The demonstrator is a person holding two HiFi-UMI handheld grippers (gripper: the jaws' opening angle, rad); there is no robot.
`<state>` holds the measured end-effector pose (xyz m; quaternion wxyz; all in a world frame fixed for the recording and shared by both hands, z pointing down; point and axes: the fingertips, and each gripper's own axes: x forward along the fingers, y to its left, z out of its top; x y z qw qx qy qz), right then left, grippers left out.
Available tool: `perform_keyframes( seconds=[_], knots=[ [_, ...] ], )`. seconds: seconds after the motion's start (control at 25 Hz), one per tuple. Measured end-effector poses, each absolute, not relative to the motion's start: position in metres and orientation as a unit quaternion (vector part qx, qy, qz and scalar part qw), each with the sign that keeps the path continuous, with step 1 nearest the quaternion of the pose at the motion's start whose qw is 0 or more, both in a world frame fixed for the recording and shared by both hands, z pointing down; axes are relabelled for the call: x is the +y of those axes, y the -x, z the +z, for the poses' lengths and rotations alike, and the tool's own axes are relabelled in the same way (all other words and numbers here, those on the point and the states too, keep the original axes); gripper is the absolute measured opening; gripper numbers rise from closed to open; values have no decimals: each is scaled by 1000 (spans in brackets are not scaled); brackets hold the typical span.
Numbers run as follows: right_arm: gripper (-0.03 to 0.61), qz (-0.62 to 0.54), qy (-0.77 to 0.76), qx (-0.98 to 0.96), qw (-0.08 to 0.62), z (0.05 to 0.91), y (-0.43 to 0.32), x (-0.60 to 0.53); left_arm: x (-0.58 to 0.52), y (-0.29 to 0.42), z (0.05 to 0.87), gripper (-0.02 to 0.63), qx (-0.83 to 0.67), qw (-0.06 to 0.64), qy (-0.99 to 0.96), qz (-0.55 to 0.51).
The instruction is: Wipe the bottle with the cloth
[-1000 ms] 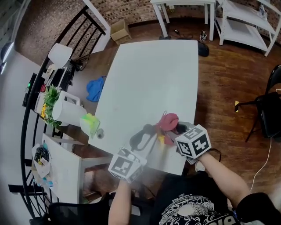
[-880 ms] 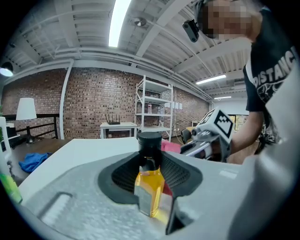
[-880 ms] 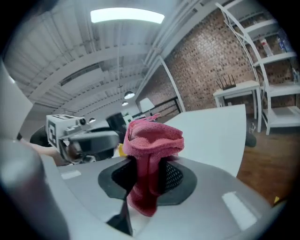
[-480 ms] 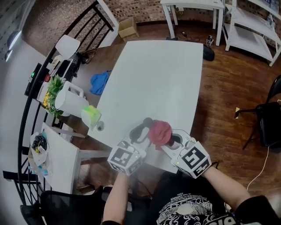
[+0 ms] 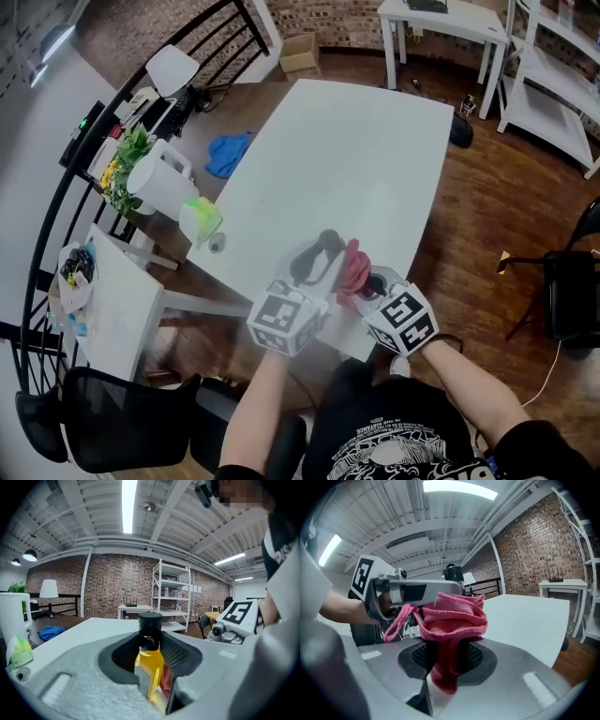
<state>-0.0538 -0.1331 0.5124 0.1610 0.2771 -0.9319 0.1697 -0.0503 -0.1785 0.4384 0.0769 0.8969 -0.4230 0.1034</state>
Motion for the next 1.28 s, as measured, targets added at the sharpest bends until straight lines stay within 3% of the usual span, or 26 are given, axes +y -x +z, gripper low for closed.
perform_keyframes(
  seconds=[0.36,0.68,1.28],
  knots=[
    [97,257,-262,-890,269,573,53,-117,-179,49,437,140,-424,82,-896,100],
    [97,315,-250,-871,284,575,50,-117,-180,49,436,140,-420,85,-899,94],
    [97,159,-268,-942,120,368,12,-214,-177,45,436,140,-398,78,-909,91]
  ],
)
